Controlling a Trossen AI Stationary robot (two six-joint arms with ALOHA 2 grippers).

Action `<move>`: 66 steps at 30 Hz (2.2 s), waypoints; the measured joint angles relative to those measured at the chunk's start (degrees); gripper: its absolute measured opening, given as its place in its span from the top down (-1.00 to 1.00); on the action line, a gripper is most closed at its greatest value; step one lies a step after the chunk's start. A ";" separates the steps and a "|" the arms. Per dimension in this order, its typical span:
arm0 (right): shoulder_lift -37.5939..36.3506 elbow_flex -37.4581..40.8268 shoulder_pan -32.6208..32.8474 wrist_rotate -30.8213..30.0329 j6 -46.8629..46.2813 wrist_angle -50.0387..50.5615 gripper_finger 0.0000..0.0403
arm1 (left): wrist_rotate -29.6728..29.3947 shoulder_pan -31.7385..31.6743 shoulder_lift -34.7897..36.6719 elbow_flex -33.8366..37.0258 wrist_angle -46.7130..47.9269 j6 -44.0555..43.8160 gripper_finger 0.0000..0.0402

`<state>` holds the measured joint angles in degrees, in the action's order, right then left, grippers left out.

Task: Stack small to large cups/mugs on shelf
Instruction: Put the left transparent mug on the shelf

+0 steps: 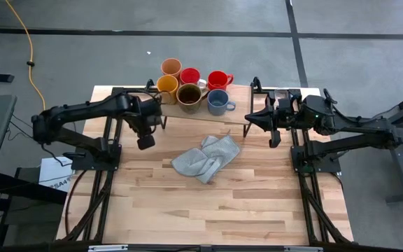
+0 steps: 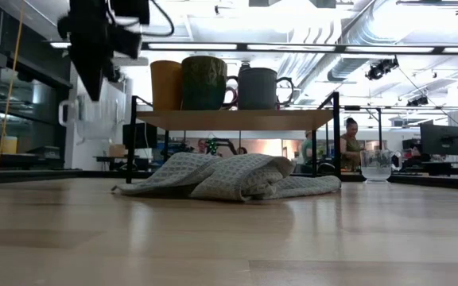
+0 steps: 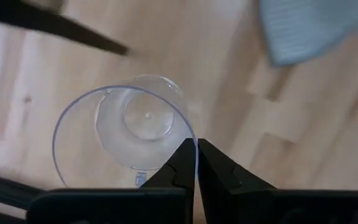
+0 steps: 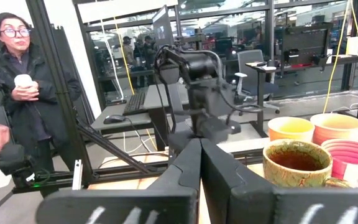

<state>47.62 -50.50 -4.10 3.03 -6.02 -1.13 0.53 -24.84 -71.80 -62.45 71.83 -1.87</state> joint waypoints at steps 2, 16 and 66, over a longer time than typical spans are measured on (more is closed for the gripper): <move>0.00 0.00 0.00 0.02 0.00 0.00 1.00 | 1.56 2.46 0.31 -1.65 1.19 -1.72 1.00; -0.02 0.00 0.02 0.43 -0.50 0.00 1.00 | 3.96 29.19 4.18 -7.02 -15.30 -24.69 1.00; 12.04 -0.04 2.08 1.45 -15.16 -5.76 0.62 | -33.15 34.97 7.48 22.61 -133.29 -16.81 1.00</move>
<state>59.65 -50.54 -2.02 4.48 -21.18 -6.89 -32.62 10.13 -64.31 -39.83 -61.46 -18.68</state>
